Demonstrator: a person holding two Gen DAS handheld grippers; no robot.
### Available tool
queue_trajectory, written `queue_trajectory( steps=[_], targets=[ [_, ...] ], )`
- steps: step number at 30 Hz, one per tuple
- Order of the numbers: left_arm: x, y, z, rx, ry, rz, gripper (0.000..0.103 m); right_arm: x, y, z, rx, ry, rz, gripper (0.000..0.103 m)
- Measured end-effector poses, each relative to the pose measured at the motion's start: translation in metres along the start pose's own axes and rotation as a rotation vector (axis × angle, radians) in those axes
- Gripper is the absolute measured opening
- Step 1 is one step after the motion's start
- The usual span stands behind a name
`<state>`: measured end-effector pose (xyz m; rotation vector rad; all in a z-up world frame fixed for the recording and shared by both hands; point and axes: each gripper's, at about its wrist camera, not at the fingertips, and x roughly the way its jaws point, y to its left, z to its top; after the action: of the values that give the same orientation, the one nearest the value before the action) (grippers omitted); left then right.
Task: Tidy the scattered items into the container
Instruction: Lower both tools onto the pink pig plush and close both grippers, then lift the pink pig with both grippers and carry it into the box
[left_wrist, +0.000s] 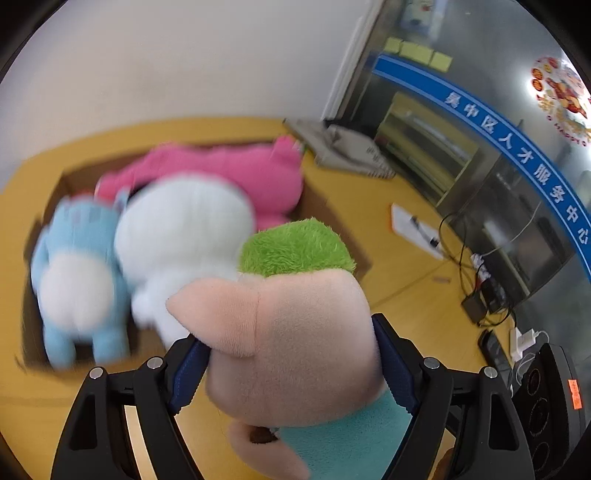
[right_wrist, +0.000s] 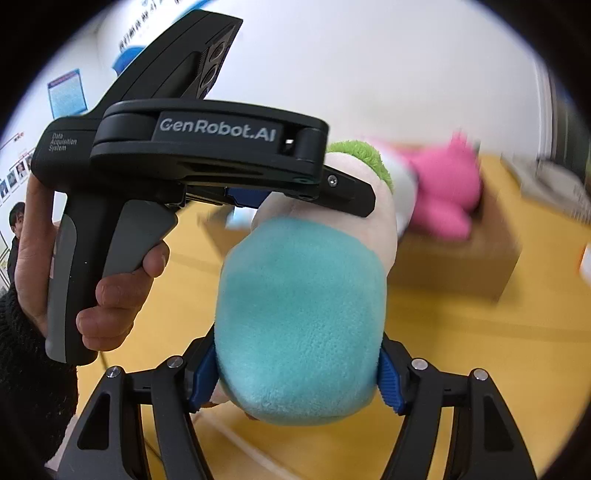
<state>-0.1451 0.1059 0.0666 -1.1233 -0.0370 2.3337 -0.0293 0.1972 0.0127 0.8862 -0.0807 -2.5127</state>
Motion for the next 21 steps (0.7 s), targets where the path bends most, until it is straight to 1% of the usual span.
queue_trajectory(
  steps=[2, 4, 6, 8, 9, 11, 12, 13, 15, 16, 17, 18, 20, 21],
  targets=[
    [0.004, -0.007, 0.035, 0.042, -0.031, -0.007, 0.087, -0.009, -0.016, 0.027, -0.023, -0.058, -0.018, 0.070],
    [0.016, -0.012, 0.072, 0.085, -0.055, -0.011, 0.088, -0.012, -0.035, 0.052, -0.035, -0.106, -0.040, 0.070],
    [0.042, -0.013, 0.105, 0.100, -0.048, 0.002, 0.088, -0.006, -0.061, 0.075, -0.004, -0.135, -0.026, 0.070],
    [0.075, -0.013, 0.128, 0.101, -0.025, 0.000, 0.088, 0.010, -0.091, 0.090, 0.033, -0.148, -0.014, 0.070],
    [0.091, -0.016, 0.134, 0.104, -0.008, 0.001, 0.088, 0.019, -0.103, 0.092, 0.040, -0.149, -0.021, 0.070],
    [0.127, -0.017, 0.137, 0.091, 0.051, 0.038, 0.088, 0.040, -0.125, 0.090, 0.067, -0.133, -0.026, 0.070],
    [0.152, -0.015, 0.135, 0.086, 0.102, 0.038, 0.088, 0.053, -0.138, 0.086, 0.096, -0.106, -0.021, 0.071],
    [0.175, -0.011, 0.132, 0.072, 0.154, 0.030, 0.088, 0.065, -0.148, 0.080, 0.127, -0.073, -0.014, 0.071],
    [0.209, -0.001, 0.118, 0.035, 0.230, -0.004, 0.088, 0.088, -0.161, 0.065, 0.177, 0.007, -0.026, 0.073],
    [0.220, 0.001, 0.111, 0.031, 0.240, -0.020, 0.091, 0.096, -0.164, 0.057, 0.187, 0.040, -0.038, 0.076],
    [0.225, 0.001, 0.107, 0.041, 0.228, -0.025, 0.093, 0.099, -0.163, 0.050, 0.179, 0.057, -0.057, 0.078],
    [0.227, 0.001, 0.105, 0.048, 0.223, -0.030, 0.094, 0.097, -0.159, 0.046, 0.151, 0.054, -0.079, 0.079],
    [0.233, 0.000, 0.104, 0.055, 0.239, -0.017, 0.095, 0.087, -0.155, 0.045, 0.154, 0.071, -0.105, 0.083],
    [0.237, -0.003, 0.102, 0.072, 0.254, 0.000, 0.097, 0.079, -0.153, 0.045, 0.146, 0.065, -0.112, 0.083]
  ],
)
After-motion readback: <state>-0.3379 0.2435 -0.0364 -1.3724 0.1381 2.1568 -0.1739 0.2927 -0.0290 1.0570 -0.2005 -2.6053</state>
